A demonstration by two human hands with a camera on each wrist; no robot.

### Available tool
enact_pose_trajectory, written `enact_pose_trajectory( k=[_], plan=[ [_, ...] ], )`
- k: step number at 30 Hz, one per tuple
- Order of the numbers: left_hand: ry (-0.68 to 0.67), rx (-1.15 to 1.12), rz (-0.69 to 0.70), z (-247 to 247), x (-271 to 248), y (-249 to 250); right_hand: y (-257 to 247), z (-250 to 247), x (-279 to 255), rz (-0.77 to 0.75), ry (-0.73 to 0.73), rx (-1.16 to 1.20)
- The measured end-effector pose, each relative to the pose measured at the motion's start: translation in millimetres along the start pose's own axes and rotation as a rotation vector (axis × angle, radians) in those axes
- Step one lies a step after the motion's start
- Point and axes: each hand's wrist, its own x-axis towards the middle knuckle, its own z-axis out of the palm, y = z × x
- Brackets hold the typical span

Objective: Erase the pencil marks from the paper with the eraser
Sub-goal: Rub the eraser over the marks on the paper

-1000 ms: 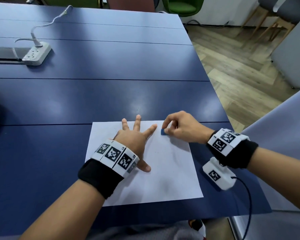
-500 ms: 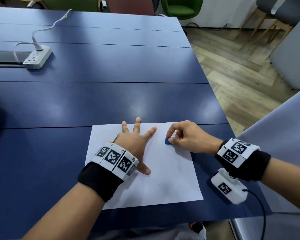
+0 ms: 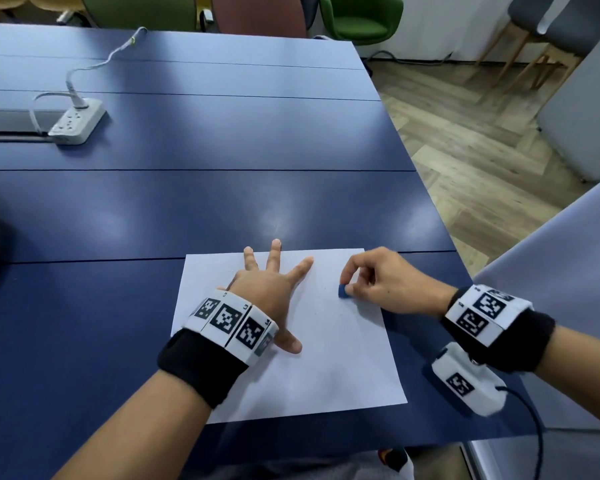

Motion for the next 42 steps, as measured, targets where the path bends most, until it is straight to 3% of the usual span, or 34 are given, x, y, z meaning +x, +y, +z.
enact_pose_trajectory(
  k=[2, 6, 11, 16, 21, 25, 27, 30, 31, 35, 40, 42],
  plan=[
    [-0.001, 0.001, 0.001, 0.2, 0.3, -0.1, -4.0, 1.8, -1.8, -0.01, -0.049, -0.026],
    [-0.009, 0.006, 0.005, -1.0, 0.5, 0.3, 1.9, -8.4, 16.5, 0.061, 0.135, 0.025],
    [-0.006, 0.005, -0.007, -0.1, 0.7, 0.4, -3.9, 2.0, 5.4, 0.021, -0.006, 0.01],
    [-0.006, 0.004, 0.0, -0.1, 1.7, -0.2, -2.5, -9.2, 28.7, 0.067, 0.162, 0.01],
    [0.004, 0.013, -0.004, 0.1, 0.0, 0.5, -8.0, -1.6, 18.6, 0.026, 0.041, -0.039],
    [0.009, 0.008, 0.0, -0.5, -1.3, 0.9, -7.5, -9.4, 30.2, 0.055, 0.161, -0.022],
    [0.012, 0.011, -0.001, -0.7, -1.4, 1.5, -7.2, -6.1, 23.0, 0.035, 0.125, -0.026],
    [0.012, 0.018, 0.0, -1.7, -1.9, 1.5, -10.9, -1.1, 5.9, -0.014, -0.05, -0.079],
    [0.011, 0.017, -0.002, -2.1, -2.9, 1.4, -10.9, -2.7, 6.1, -0.013, -0.062, -0.094],
    [0.017, 0.023, 0.0, -3.7, -4.7, 2.5, -3.7, -8.0, 13.4, 0.033, 0.115, -0.033],
    [0.016, 0.032, -0.001, -2.9, -3.9, 2.0, -7.5, -0.3, -9.7, -0.016, -0.119, -0.05],
    [0.012, 0.034, -0.001, -4.0, -5.4, 2.2, -7.0, -4.9, 0.2, -0.001, -0.046, -0.058]
  ],
)
